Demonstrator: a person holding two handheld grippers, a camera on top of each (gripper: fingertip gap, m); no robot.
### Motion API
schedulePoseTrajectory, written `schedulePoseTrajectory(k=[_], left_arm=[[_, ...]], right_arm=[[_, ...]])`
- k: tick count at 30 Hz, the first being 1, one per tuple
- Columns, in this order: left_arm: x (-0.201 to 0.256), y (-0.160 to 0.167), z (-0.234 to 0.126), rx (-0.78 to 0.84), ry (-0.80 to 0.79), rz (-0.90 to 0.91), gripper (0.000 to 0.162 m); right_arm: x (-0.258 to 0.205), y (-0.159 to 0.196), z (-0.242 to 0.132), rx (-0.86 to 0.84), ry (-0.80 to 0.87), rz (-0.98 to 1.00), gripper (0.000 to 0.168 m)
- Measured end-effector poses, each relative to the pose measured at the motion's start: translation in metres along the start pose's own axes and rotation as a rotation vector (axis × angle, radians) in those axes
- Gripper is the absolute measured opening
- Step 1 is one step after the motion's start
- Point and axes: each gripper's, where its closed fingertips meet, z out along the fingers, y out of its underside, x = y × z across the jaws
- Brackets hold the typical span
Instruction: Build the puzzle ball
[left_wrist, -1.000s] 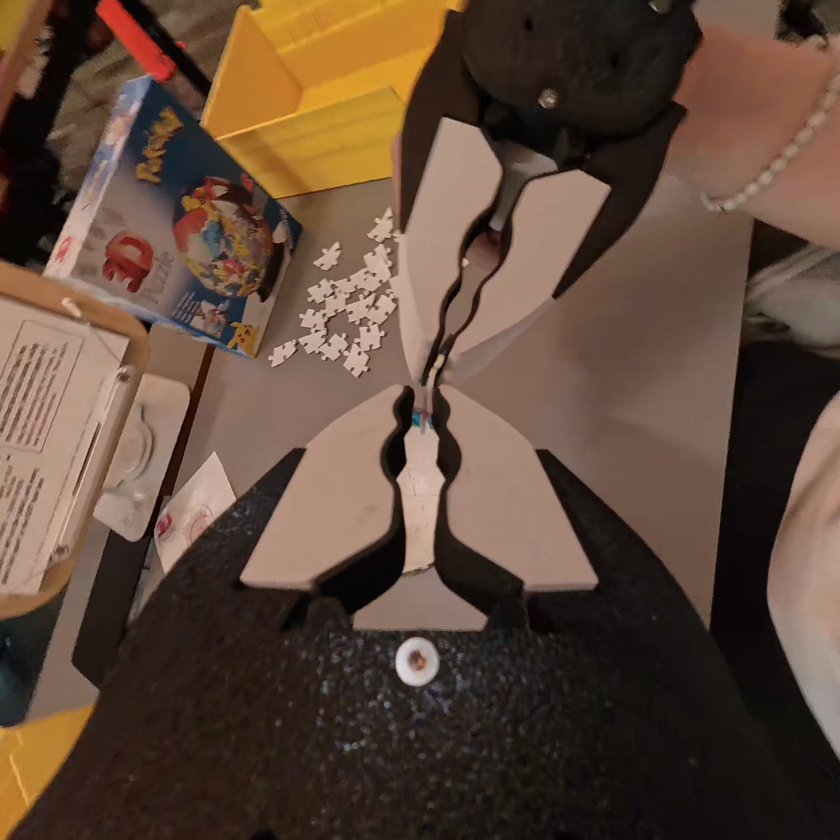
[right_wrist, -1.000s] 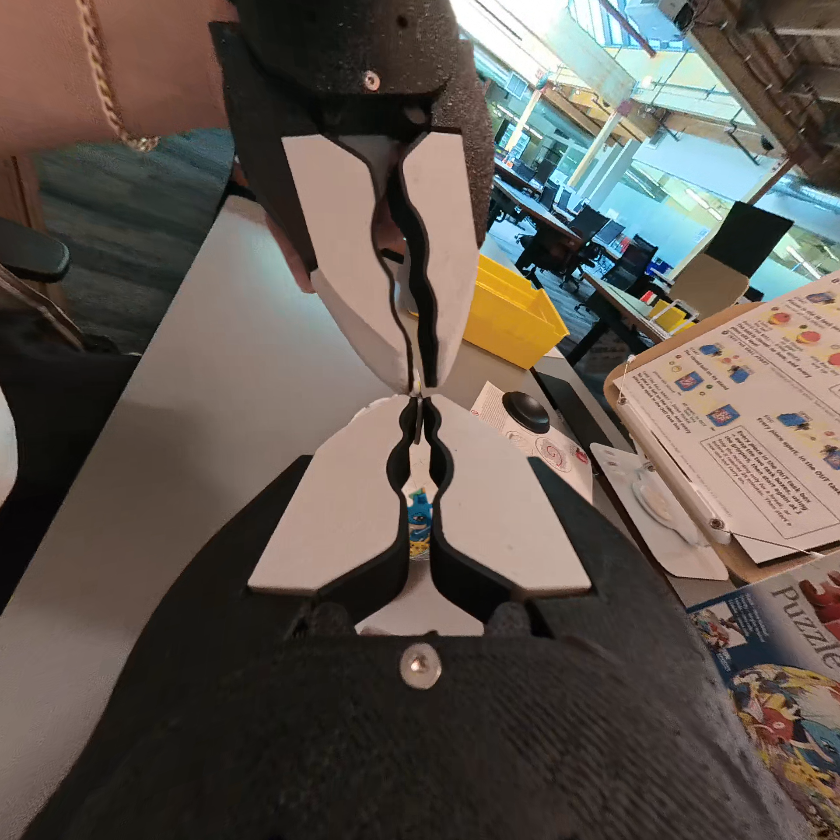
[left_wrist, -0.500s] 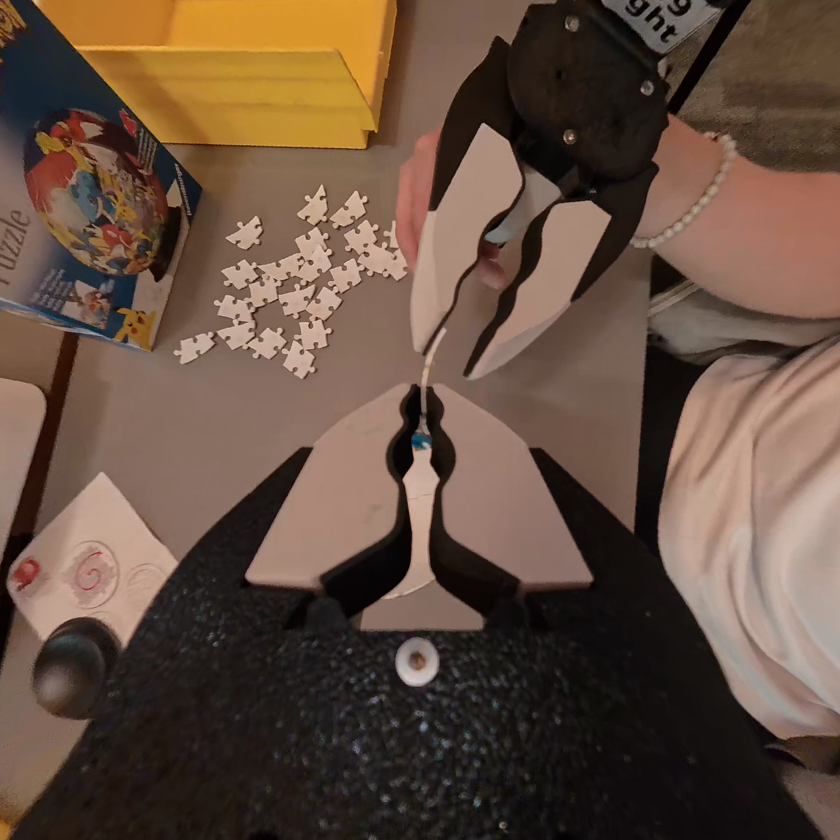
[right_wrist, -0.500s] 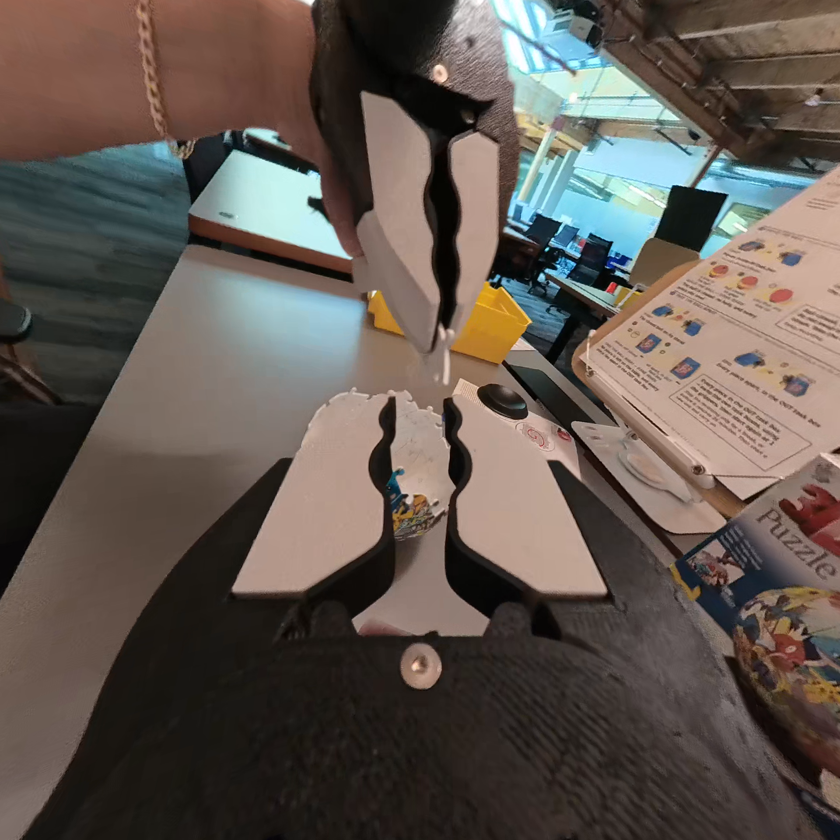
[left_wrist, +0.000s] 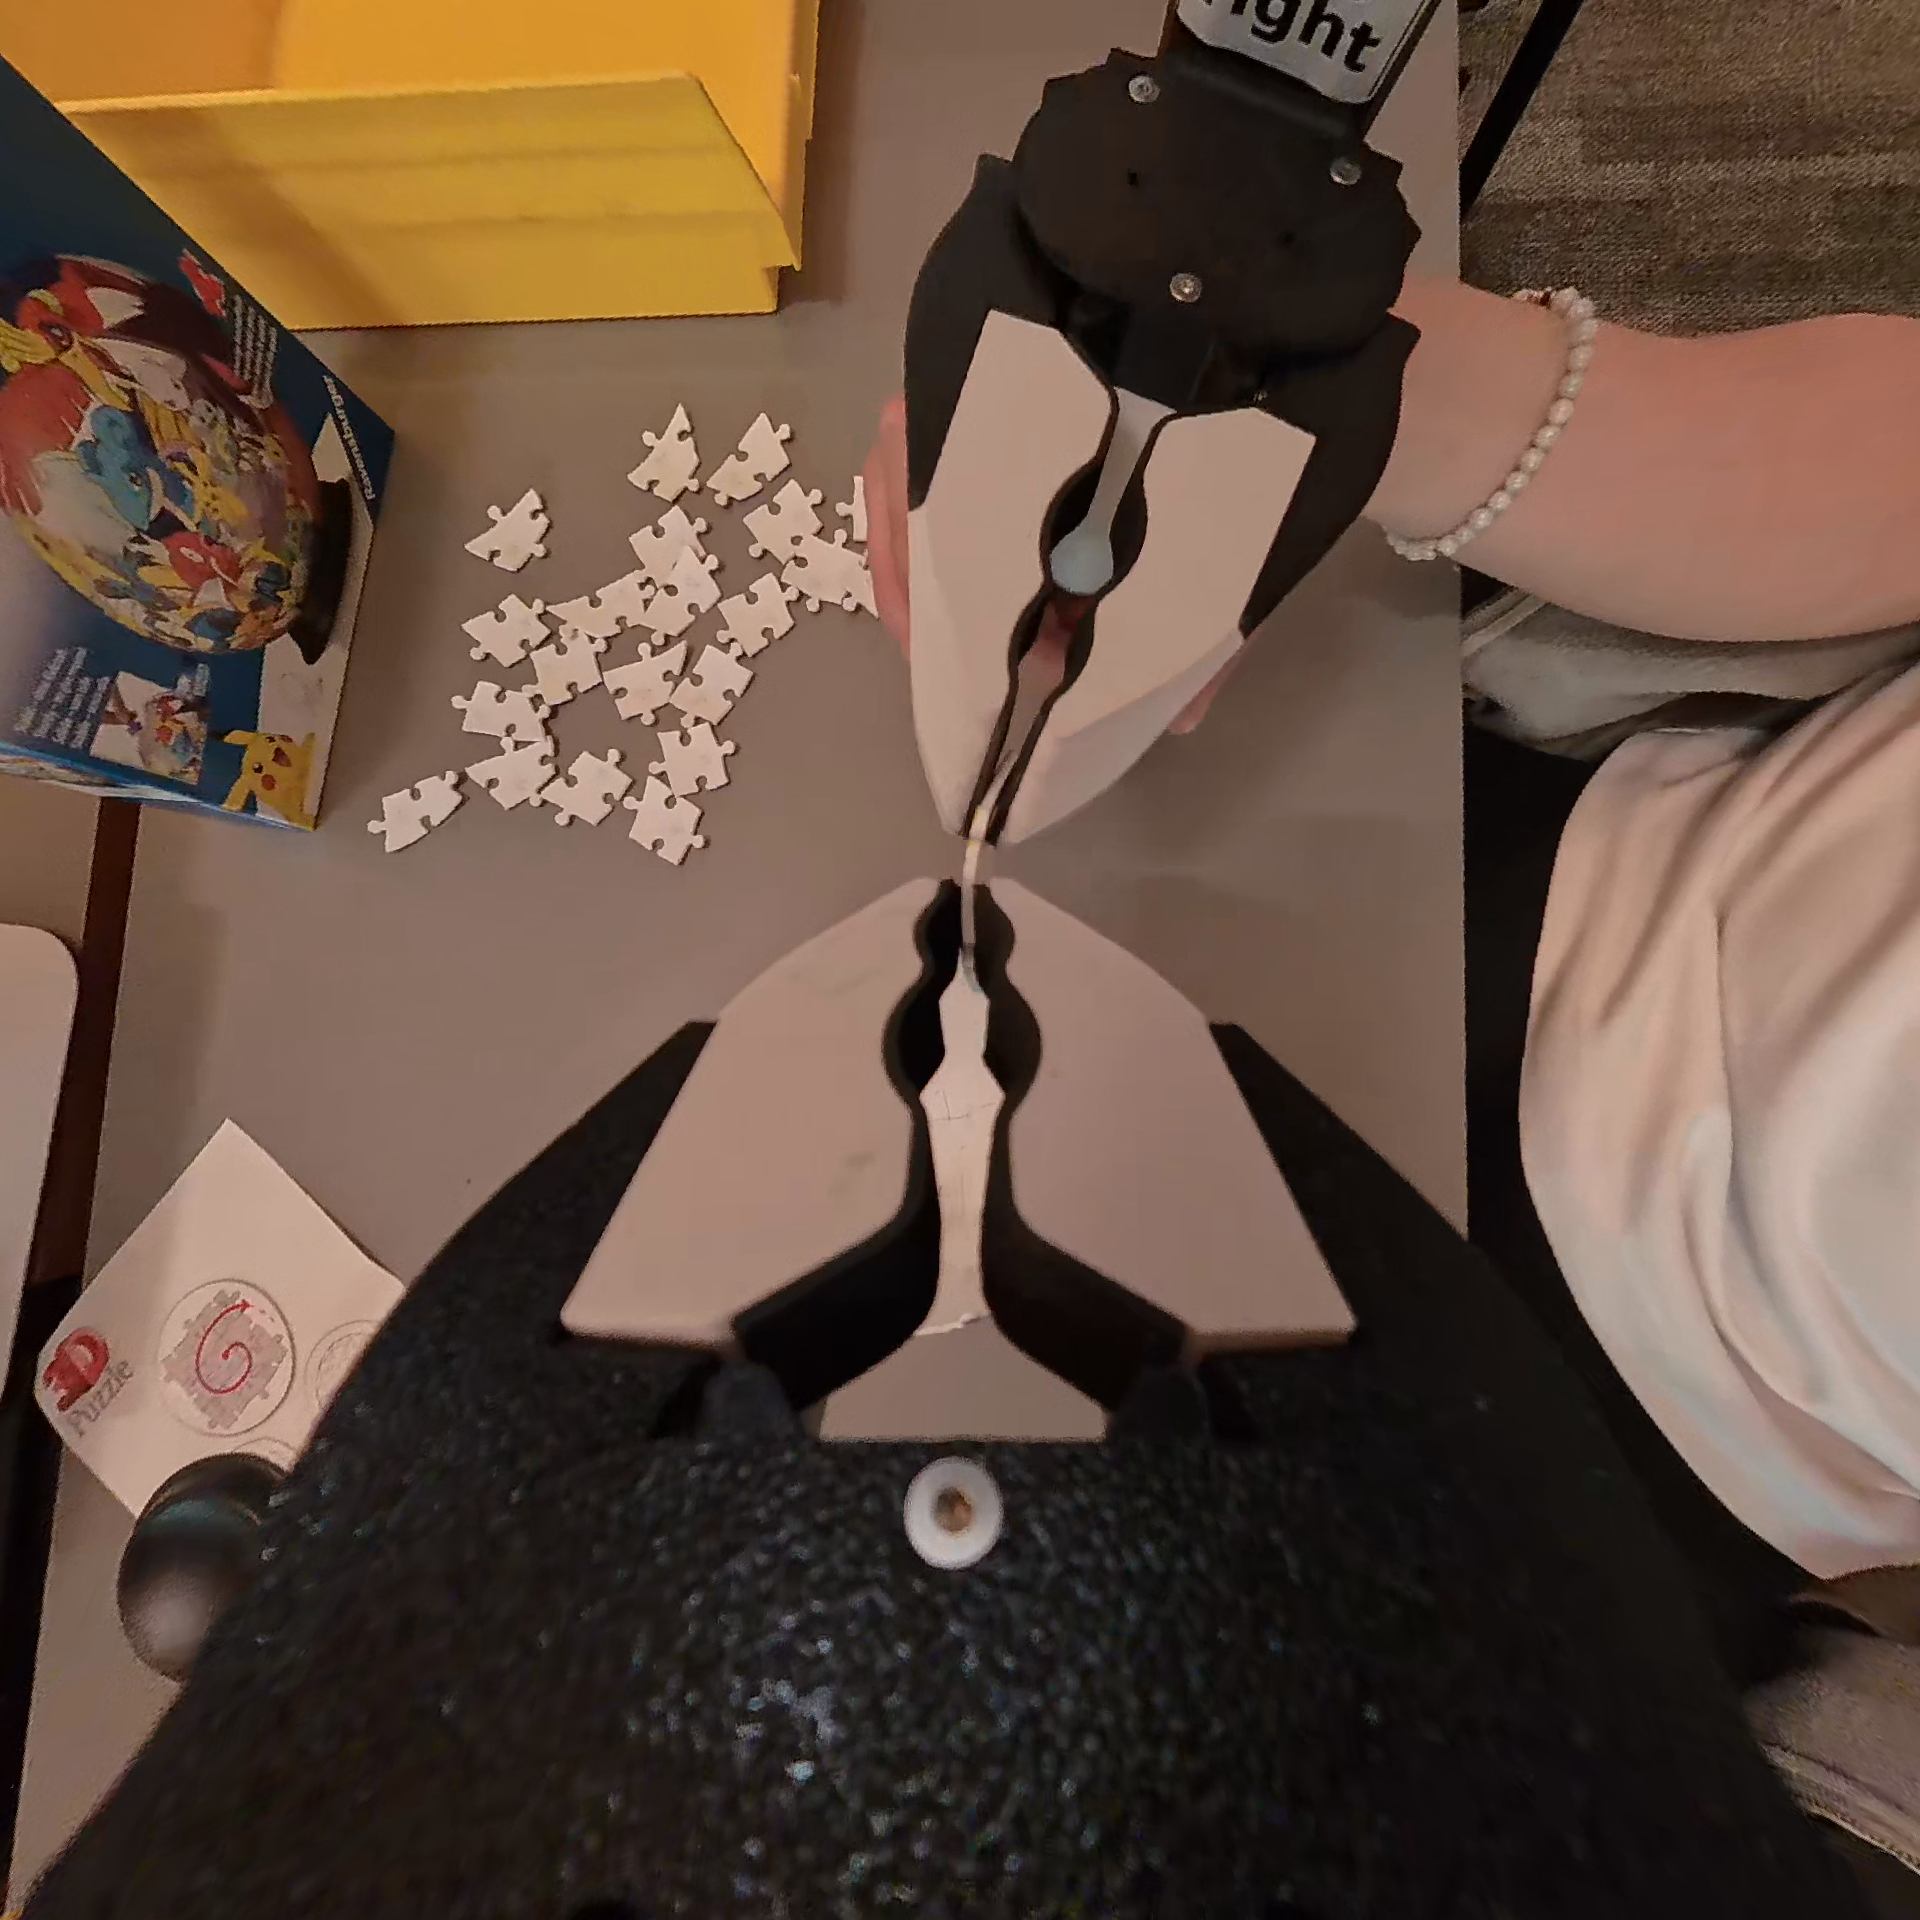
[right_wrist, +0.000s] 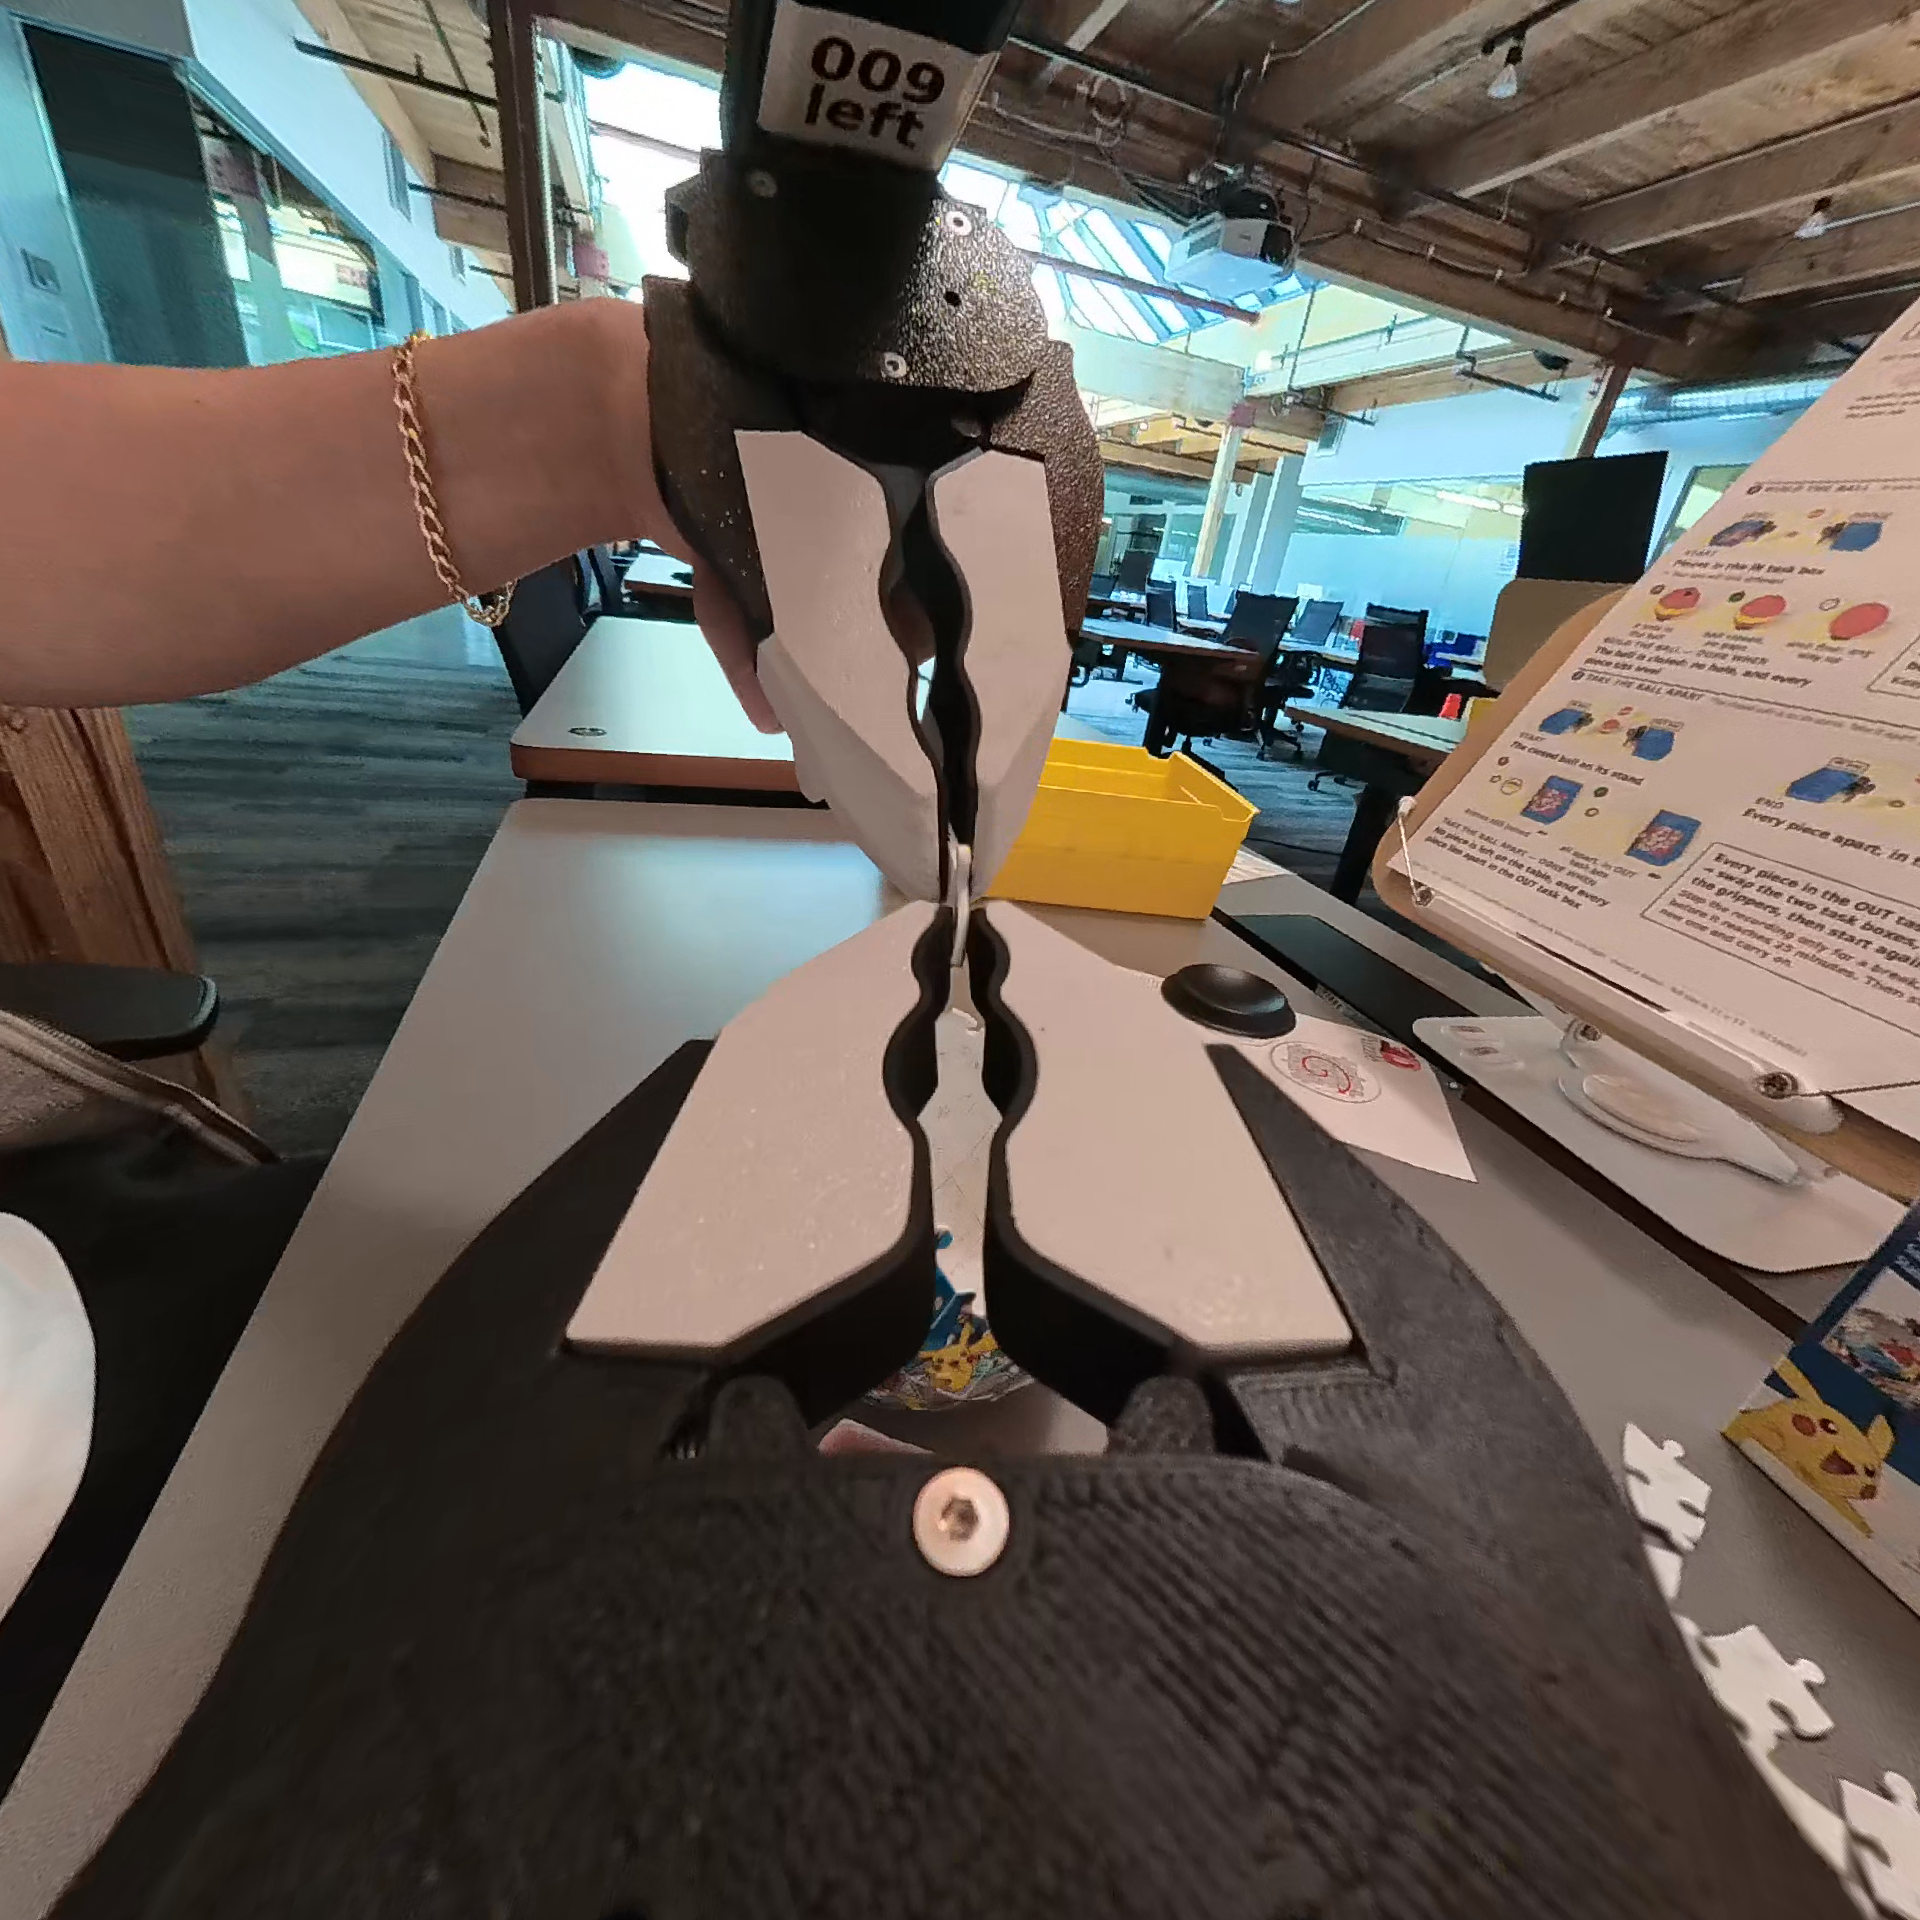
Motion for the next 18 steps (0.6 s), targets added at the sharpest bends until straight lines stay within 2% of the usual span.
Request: schedulePoseTrajectory(k=[11, 18], left_arm=[[-0.015, 0.004, -0.013, -0.003, -0.041, -0.100, 0.003], [-0.019, 0.000, -0.009, -0.045, -0.064, -0.104, 0.023]], right_arm=[[0.019, 0.007, 0.001, 0.026, 0.053, 0.219, 0.002], [0.024, 0.009, 0.000, 0.025, 0.079, 0.205, 0.002]])
